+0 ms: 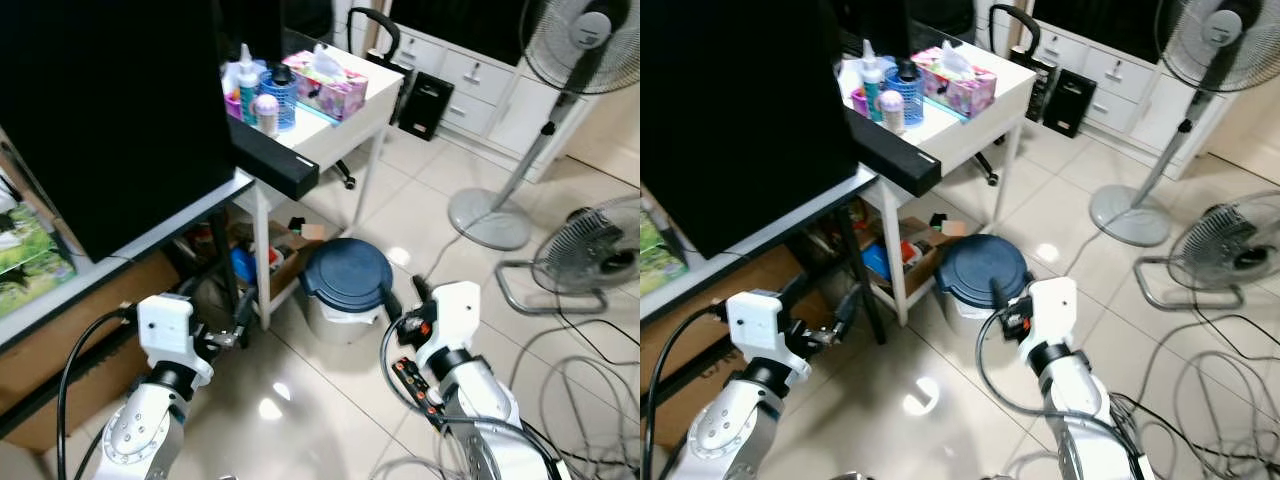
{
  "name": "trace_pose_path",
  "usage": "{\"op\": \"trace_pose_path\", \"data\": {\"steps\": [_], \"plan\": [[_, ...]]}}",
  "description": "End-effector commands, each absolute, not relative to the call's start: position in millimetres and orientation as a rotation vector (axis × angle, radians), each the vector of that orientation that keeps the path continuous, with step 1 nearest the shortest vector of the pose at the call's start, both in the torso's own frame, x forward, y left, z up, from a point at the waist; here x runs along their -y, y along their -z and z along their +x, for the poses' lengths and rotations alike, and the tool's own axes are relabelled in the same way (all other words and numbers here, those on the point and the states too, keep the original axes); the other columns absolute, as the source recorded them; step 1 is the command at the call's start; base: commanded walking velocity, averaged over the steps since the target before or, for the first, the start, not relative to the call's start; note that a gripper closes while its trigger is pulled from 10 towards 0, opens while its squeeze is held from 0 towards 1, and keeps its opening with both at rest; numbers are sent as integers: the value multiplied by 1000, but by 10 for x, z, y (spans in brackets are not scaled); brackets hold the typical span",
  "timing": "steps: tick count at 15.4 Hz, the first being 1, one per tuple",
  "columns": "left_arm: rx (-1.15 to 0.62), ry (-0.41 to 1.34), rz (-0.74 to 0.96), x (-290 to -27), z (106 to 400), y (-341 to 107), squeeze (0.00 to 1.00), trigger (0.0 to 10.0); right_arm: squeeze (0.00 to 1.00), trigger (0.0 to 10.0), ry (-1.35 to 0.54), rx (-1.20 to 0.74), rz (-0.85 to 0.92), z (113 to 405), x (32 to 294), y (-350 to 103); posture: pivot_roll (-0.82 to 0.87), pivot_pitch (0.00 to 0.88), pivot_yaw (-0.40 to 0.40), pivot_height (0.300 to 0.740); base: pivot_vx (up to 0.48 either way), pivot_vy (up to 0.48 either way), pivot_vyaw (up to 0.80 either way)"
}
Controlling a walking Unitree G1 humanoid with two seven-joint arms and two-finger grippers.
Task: Picking trash to rubbish bin
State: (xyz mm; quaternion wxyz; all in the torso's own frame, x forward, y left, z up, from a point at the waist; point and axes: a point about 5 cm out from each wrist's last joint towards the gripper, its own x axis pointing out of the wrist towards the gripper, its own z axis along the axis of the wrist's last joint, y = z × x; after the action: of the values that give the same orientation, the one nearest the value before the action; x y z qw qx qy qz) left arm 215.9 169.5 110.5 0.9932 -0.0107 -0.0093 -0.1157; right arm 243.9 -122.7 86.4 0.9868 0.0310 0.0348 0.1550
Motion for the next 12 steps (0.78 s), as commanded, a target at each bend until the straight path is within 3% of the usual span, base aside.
{"op": "trace_pose_path", "data": {"steps": [1, 3, 4, 5, 6, 8, 12], "plan": [[11, 260, -24, -1652, 2143, -1133, 1000, 10000, 1000, 10000, -318, -72, 58, 2427, 1239, -899, 45, 88, -89, 740, 0, 0, 0], [-1, 179, -27, -1737, 2193, -1240, 1000, 10000, 1000, 10000, -304, -78, 67, 2447, 1249, -961, 66, 79, -97, 740, 0, 0, 0], [20, 66, -35, -1788, 2244, -1252, 0, 10000, 1000, 10000, -279, -58, 116, 2477, 1299, -1033, 51, 57, -80, 740, 0, 0, 0], [-33, 75, -108, -1747, 2285, -1226, 0, 10000, 537, 10000, -205, -42, 107, 2524, 1359, -1096, 23, 70, -81, 740, 0, 0, 0], [-1, 129, -135, -1678, 2354, -1290, 0, 10000, 0, 10000, -99, -54, 141, 2602, 1413, -1113, 20, 71, -78, 740, 0, 0, 0], [-6, 125, -27, -1670, 2376, -1292, 0, 10000, 0, 10000, -178, -115, 110, 2585, 1355, -1057, 29, 33, -111, 740, 0, 0, 0], [-75, 115, 34, -1636, 2394, -1221, 0, 10000, 0, 10000, -180, -238, 111, 2582, 1347, -882, 43, 40, -103, 740, 0, 0, 0]]}}
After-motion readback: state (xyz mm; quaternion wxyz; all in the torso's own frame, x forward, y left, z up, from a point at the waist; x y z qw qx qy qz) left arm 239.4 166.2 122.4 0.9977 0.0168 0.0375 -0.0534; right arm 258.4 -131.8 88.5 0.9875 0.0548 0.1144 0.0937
